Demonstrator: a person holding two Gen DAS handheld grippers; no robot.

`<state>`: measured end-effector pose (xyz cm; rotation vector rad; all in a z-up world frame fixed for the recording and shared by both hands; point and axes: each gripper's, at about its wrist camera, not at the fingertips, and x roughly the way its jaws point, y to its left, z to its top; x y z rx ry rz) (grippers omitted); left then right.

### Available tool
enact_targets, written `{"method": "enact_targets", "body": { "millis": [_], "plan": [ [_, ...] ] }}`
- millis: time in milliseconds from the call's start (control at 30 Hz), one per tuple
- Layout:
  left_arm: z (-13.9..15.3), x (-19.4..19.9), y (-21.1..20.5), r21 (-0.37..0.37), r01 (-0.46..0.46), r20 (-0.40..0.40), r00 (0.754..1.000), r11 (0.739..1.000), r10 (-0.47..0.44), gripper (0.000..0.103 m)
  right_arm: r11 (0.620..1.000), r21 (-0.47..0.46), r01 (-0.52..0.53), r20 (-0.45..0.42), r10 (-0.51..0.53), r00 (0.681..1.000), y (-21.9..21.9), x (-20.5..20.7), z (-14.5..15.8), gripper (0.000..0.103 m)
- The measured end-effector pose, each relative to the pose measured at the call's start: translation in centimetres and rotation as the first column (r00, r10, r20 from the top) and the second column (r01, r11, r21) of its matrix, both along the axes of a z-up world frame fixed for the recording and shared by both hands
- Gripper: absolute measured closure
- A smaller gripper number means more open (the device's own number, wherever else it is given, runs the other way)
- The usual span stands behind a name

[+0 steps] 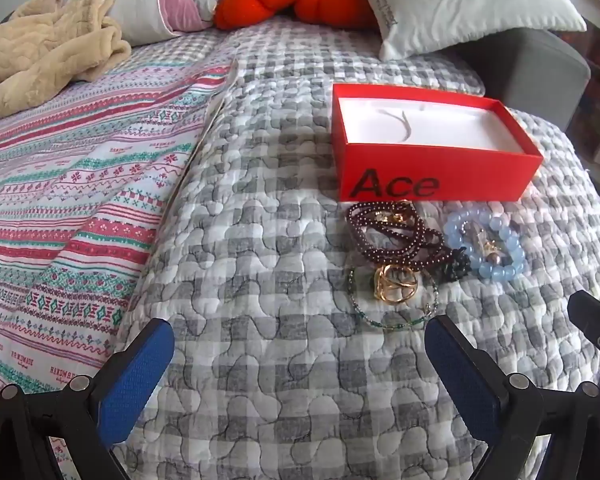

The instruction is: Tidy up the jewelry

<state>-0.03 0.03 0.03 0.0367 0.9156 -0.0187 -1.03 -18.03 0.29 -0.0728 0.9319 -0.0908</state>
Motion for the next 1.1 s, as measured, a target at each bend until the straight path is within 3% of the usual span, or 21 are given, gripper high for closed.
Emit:
{"method": "enact_targets", "body": {
  "millis": [1100],
  "plan": [
    [0.0, 0.5, 0.9, 0.0, -0.029, 0.003, 1.0, 1.0, 0.029, 0.0, 1.0, 0.017, 0.017, -0.008, -0.017, 1.0, 0.0, 0.6, -0.1, 0.0]
  ]
}}
